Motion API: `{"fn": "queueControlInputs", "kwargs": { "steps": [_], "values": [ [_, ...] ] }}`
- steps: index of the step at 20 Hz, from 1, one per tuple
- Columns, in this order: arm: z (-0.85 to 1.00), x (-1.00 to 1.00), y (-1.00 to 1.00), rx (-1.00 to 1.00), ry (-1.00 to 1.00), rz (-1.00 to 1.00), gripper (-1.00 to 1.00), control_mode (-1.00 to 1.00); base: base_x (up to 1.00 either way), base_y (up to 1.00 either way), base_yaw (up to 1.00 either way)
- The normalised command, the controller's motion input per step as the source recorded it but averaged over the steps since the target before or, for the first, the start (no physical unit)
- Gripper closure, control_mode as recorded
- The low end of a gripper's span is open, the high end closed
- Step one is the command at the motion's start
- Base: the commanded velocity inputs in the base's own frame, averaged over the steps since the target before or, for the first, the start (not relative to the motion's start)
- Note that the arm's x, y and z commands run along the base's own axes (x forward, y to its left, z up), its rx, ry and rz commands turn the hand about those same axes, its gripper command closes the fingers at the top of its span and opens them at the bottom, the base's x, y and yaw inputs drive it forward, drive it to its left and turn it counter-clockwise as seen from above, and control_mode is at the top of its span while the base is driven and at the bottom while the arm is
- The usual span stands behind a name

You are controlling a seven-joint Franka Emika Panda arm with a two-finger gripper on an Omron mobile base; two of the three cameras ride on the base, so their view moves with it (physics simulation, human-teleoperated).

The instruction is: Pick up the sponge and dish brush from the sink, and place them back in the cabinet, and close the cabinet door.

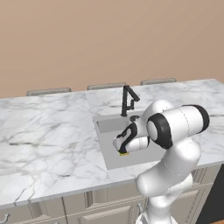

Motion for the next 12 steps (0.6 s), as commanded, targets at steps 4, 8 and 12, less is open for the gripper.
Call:
{"fn": "queueControlInputs", "kwargs": {
  "steps": [4, 8, 12],
  "values": [
    [-0.1, 0.09, 0.0, 0.0, 0.0, 0.0, -1.0, -1.0, 0.0, 0.0, 0.0],
    [-0.13, 0.1, 0.01, 0.0, 0.01, 0.0, -1.0, -1.0, 0.0, 0.0, 0.0],
    [-0.14, 0.13, 0.01, 0.0, 0.0, 0.0, -1.0, -1.0, 0.0, 0.0, 0.0]
  ]
}}
